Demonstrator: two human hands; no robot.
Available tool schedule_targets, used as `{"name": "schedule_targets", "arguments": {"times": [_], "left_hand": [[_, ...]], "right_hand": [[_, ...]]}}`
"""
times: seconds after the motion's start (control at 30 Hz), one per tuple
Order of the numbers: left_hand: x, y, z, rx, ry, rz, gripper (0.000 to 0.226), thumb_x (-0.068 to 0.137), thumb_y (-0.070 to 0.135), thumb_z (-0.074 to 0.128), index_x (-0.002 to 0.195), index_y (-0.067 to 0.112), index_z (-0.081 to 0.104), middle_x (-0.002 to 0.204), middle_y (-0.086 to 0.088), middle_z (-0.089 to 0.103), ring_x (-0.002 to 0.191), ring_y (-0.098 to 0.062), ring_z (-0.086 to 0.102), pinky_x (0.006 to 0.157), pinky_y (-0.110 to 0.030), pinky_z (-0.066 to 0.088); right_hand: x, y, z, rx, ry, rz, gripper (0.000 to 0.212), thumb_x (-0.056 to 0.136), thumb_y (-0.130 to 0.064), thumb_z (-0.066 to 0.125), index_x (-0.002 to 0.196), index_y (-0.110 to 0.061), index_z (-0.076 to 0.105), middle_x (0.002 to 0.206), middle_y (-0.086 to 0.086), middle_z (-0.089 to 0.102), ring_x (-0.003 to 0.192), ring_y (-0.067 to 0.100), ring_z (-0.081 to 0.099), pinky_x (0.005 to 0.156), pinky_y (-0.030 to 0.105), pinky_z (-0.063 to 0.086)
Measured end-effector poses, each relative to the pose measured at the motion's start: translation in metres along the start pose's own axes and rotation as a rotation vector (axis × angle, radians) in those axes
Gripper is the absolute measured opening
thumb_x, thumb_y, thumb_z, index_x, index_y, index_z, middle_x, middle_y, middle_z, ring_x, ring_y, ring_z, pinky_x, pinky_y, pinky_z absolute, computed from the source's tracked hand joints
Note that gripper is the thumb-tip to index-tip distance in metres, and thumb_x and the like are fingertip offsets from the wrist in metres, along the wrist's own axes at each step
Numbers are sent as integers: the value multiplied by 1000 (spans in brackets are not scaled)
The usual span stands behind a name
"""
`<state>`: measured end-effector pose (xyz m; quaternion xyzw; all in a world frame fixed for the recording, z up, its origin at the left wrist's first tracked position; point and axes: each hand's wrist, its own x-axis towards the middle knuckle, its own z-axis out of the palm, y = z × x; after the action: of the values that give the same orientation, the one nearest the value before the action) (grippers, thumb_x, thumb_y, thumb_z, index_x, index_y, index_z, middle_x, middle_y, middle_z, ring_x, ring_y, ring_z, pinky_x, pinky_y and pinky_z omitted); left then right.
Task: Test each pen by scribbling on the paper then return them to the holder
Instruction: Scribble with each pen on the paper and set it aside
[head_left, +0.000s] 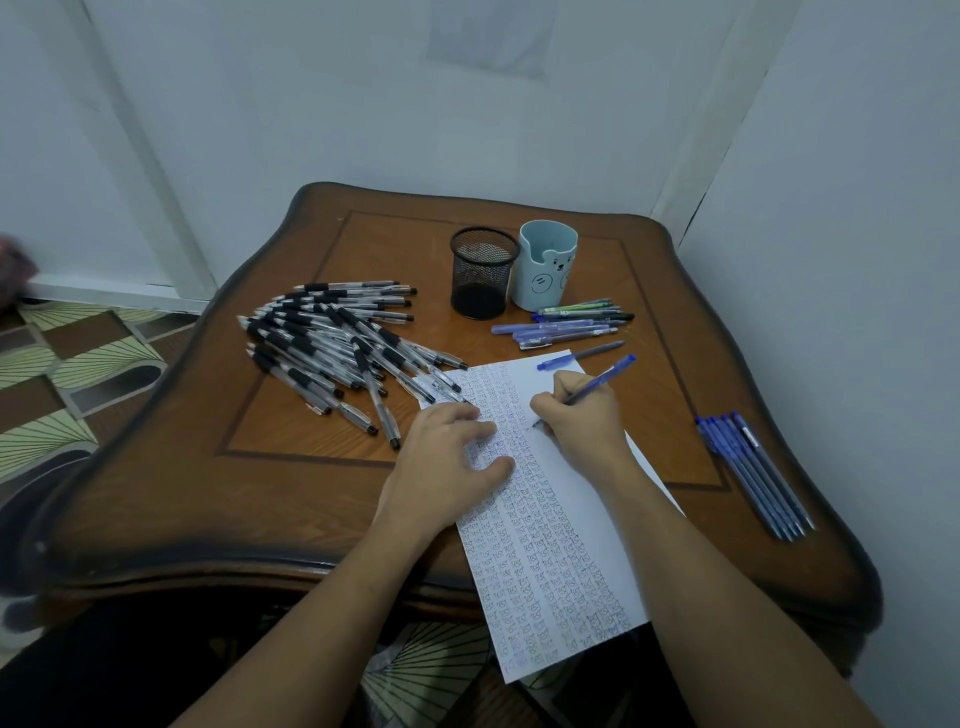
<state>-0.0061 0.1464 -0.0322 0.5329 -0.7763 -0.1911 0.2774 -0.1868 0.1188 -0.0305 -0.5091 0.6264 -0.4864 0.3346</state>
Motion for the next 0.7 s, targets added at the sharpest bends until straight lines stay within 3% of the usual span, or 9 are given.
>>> {"name": "schedule_targets", "arguments": {"times": [0.3,0.4,0.53,0.7], "left_hand": [[-1,0,-1,-7,-5,1,49,82,45,70,125,21,65,134,5,52,127,-10,35,98,-19,21],[0,0,0,-9,7,0,49,82,45,71,123,20,67,133,4,54,127,-11,37,100,-20,22],[0,0,1,-11,7,-3,48,81,43,71,122,19,67,133,3,54,127,-12,38,102,-23,24],[0,0,0,-10,4,-2,49,82,45,70,124,20,66,133,4,54,127,-11,37,102,-23,23]], "right_hand": [[0,-1,-1,-13,-2,6,46,77,-1,66,49,-22,36,48,-2,33,51,19,41,55,30,38],[1,-1,-1,-8,2,0,40,77,1,65,54,-16,37,49,4,38,45,13,47,54,28,41],[-1,-4,2,-47,6,-21,43,79,1,66,53,-17,37,47,-1,39,45,12,46,52,25,40],[1,-7,-2,-15,52,16,38,82,3,62,57,-14,39,52,8,42,47,15,48,51,26,43]]}}
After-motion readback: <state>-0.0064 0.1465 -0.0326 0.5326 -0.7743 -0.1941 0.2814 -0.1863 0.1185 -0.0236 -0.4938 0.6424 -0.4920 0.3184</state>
